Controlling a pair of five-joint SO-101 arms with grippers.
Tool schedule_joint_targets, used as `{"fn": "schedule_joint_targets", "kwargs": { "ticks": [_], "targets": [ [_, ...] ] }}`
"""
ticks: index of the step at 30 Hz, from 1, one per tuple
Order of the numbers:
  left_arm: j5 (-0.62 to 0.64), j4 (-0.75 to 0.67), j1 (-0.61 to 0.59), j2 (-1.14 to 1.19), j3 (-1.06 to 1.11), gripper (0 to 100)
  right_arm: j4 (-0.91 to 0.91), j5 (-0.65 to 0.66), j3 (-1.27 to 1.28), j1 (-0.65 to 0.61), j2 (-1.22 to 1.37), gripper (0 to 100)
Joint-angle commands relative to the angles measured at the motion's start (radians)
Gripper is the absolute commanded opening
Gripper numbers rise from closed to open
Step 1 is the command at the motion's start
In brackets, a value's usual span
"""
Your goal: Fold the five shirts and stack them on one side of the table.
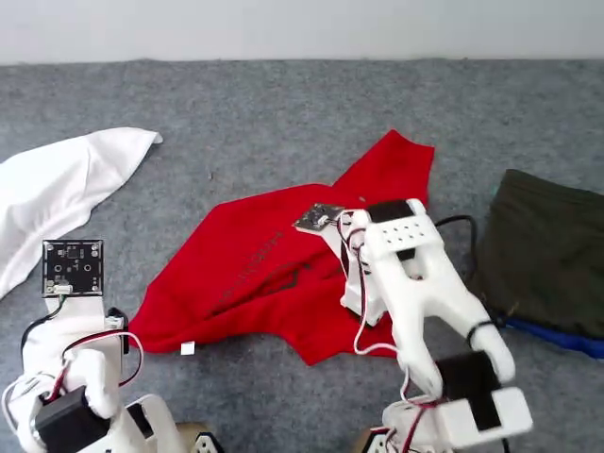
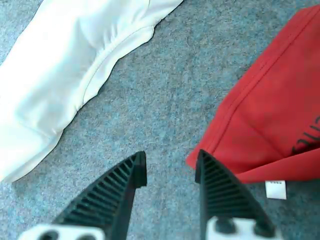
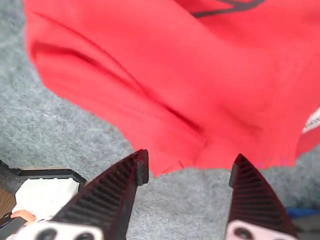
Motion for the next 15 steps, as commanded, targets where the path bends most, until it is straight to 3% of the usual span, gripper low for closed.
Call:
{"fn": "schedule_joint_targets", "kwargs": {
  "ticks": [1, 9, 15],
  "targets": [
    [0.003, -0.017, -0.008, -0.002, -0.002, 17, -0.007, 0.003, -0.058, -0.015, 0.047, 25.5],
    [0.003, -0.017, -0.003, -0.002, -0.002, 17, -0.007, 0.049, -0.057, -0.09, 0.101, 19.0],
    [0.003, -0.017, -0.003, -0.002, -0.002, 17, -0.03, 0.057, -0.054, -0.045, 0.128, 18.8]
  ]
}}
